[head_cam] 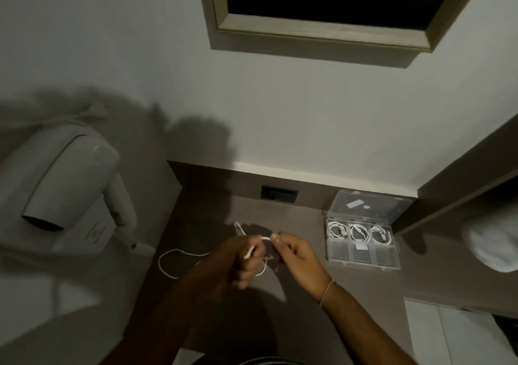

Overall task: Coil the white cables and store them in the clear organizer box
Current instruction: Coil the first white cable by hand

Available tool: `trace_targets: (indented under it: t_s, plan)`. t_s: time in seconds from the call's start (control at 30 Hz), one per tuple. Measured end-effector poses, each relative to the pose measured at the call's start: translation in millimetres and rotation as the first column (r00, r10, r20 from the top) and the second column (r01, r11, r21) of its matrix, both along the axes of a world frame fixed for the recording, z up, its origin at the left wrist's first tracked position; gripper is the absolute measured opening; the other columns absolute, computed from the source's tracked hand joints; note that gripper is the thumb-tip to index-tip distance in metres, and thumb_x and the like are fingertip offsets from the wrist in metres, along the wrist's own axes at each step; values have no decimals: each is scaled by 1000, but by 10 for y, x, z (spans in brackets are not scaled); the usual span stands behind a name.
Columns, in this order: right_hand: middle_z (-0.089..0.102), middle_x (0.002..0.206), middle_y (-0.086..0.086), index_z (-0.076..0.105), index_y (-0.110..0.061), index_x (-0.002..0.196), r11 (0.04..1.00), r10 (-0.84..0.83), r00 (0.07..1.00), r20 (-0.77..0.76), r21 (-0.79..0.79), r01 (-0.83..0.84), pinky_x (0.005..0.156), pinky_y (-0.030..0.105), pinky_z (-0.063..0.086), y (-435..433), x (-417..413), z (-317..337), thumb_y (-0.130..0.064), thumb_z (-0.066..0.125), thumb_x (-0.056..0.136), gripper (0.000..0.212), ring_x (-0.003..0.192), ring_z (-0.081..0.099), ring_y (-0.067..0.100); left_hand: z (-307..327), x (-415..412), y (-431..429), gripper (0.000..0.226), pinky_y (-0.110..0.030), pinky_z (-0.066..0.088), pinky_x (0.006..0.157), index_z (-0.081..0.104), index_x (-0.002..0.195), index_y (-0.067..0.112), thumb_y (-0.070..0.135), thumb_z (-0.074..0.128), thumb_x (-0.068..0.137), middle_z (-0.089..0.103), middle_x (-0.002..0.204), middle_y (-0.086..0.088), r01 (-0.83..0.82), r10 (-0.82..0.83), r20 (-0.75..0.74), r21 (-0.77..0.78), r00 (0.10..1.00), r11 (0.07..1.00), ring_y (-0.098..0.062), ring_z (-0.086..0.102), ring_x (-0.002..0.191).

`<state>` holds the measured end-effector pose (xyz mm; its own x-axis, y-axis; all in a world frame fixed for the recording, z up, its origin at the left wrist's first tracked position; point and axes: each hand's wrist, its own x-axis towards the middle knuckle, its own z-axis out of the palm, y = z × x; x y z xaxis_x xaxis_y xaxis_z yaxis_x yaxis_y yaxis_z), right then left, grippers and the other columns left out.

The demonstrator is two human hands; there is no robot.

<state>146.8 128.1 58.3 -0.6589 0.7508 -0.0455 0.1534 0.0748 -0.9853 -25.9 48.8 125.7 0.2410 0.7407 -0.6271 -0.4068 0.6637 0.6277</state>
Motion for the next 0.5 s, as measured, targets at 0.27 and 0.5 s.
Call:
trace_targets:
  t_s: [0.27, 0.5]
  plan:
    - [61, 73, -9, 62, -40, 83, 984, 178, 981, 82, -11, -178, 69, 34, 50, -84, -113, 461, -37, 44, 109, 32, 68, 56, 10, 403, 198, 255, 33, -34, 60, 102, 81, 111, 15, 26, 50, 107, 75, 133, -13, -471, 420, 212, 414, 882, 779, -28, 69, 131]
    - [69, 73, 6, 71, -24, 86, 883, 347, 881, 322, 205, -423, 60, 41, 53, 284, 253, 1447, -42, 54, 107, 32, 60, 62, 19, 277, 50, 370, 33, -36, 60, 77, 72, 105, 41, 30, 41, 109, 77, 95, -6, -16, 425, -523, 617, 738, 787, -17, 75, 84]
